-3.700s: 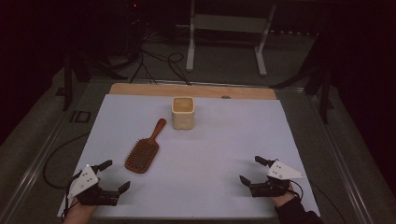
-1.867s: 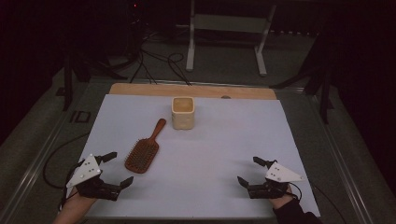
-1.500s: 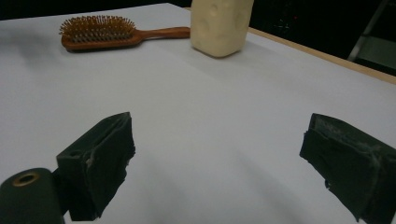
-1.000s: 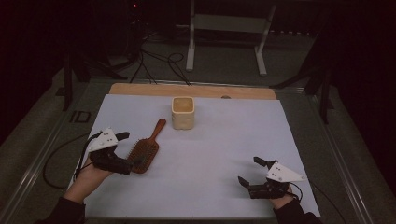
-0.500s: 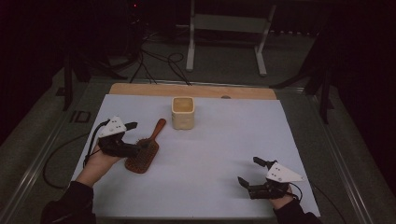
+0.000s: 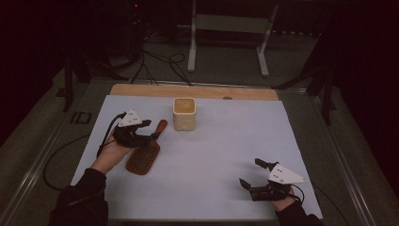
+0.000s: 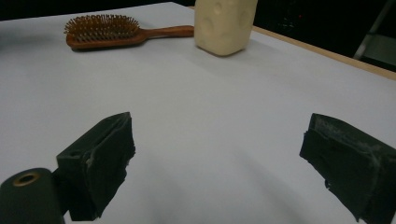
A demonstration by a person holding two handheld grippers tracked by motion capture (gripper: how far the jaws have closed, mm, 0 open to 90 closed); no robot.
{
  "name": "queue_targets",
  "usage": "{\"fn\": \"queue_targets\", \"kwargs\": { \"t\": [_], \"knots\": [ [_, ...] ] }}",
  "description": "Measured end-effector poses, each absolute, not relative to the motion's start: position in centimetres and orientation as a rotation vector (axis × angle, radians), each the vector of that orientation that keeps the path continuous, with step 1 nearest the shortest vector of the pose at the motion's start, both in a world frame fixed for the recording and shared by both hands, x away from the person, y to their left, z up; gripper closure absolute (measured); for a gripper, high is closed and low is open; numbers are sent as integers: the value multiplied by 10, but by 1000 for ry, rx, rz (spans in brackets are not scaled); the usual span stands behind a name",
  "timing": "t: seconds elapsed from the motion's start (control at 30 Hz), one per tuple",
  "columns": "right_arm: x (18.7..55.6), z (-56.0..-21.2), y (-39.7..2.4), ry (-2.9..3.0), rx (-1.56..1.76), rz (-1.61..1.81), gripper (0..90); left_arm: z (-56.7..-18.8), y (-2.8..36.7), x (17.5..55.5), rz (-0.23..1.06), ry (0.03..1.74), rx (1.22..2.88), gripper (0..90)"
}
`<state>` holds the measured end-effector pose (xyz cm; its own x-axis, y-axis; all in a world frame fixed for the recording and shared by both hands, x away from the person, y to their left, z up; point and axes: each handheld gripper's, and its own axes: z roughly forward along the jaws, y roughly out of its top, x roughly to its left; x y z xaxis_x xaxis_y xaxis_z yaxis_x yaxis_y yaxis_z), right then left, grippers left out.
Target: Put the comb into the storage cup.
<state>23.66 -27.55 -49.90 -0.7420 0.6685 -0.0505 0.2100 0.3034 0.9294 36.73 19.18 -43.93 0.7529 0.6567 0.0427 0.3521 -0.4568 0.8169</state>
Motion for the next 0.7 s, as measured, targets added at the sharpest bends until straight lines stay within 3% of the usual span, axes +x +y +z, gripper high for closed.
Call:
{"fn": "queue_targets", "kwargs": {
  "t": [0.57, 0.7],
  "knots": [
    [237, -500, -276, 2153, 783, 1442, 84, -466, 178, 403, 428, 843, 2155, 889],
    [237, -500, -276, 2157, 781, 1438, 84, -471, 173, 408, 416, 842, 2187, 900]
  ]
}}
